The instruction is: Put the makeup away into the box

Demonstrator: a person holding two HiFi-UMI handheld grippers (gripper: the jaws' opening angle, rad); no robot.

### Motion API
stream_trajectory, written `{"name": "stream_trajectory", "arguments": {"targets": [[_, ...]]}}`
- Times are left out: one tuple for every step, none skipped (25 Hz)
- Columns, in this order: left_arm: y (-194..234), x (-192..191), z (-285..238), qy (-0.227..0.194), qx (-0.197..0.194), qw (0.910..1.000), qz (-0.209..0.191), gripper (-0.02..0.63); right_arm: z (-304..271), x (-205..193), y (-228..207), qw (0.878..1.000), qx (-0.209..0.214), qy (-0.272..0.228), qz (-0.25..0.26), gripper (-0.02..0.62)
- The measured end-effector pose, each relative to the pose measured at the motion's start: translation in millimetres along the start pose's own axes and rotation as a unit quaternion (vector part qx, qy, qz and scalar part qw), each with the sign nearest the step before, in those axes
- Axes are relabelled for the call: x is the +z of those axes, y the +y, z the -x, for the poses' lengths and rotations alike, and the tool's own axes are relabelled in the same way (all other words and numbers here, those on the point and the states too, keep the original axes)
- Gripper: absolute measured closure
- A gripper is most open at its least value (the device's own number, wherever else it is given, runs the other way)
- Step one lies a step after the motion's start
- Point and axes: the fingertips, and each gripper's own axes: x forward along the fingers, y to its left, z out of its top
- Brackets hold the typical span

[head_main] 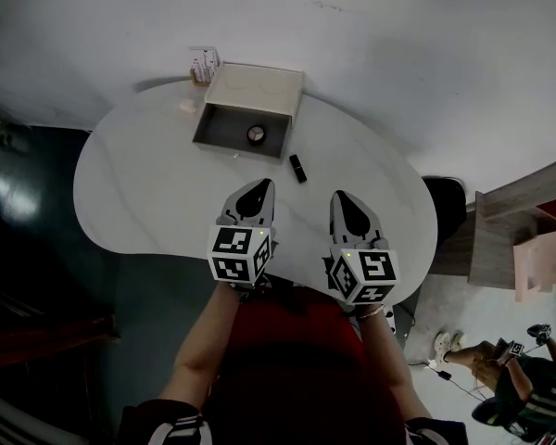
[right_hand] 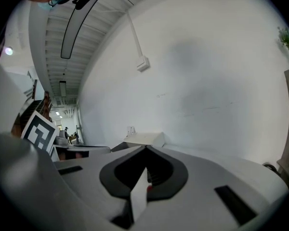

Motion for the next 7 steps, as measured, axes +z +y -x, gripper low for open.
{"name": "stream_trajectory", "arguments": {"targets": [[0.1,-0.6,1.1,0.000,0.002,1.0000,0.001,0.584,0.2,-0.4,0.6,1.000,0.003,0.001,0.001,0.583],[0.1,-1.0,2.0,-0.001,0.004,1.0000,0.002,0.584,0.4,-0.5,1.0,1.000,0.005,0.001,0.001,0.583],[0.2,-1.1,2.9,-0.001,0.006,1.0000,0.002,0.584,0.6,-0.5,1.4,1.000,0.006,0.002,0.001,0.583],[0.3,-1.0,3.6,-0.002,0.008,1.0000,0.003,0.584,0.9,-0.2,1.7,1.000,0.008,0.001,0.002,0.583],[0.3,-0.6,4.3,-0.003,0.009,1.0000,0.003,0.584,1.3,0.2,1.9,1.000,0.009,0.001,0.002,0.583],[0.2,-0.2,4.9,-0.004,0.011,0.9999,0.003,0.584,1.7,0.6,2.0,1.000,0.011,0.001,0.003,0.583],[0.0,0.3,5.5,-0.004,0.012,0.9999,0.004,0.584,2.0,1.1,2.0,1.000,0.012,0.000,0.003,0.583]]}}
